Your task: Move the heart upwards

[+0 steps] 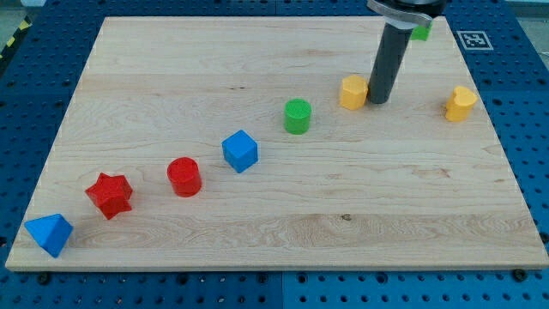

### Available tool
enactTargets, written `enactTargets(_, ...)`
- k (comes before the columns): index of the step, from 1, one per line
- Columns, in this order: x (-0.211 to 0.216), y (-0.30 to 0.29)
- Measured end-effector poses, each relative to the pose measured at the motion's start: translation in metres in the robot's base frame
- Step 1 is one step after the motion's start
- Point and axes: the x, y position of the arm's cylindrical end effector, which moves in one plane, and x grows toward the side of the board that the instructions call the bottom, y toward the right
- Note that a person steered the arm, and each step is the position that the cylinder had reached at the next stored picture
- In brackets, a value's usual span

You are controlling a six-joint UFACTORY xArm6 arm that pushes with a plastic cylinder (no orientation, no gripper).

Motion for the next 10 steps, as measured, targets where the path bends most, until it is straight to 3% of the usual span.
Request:
enactTargets(2, -0.004, -0.021)
enactTargets(4, 0.053, 0.062)
enactTargets(5, 0.053, 0.127)
enactTargets(8, 0.026, 0.132)
enactTargets(10, 0.03, 0.15)
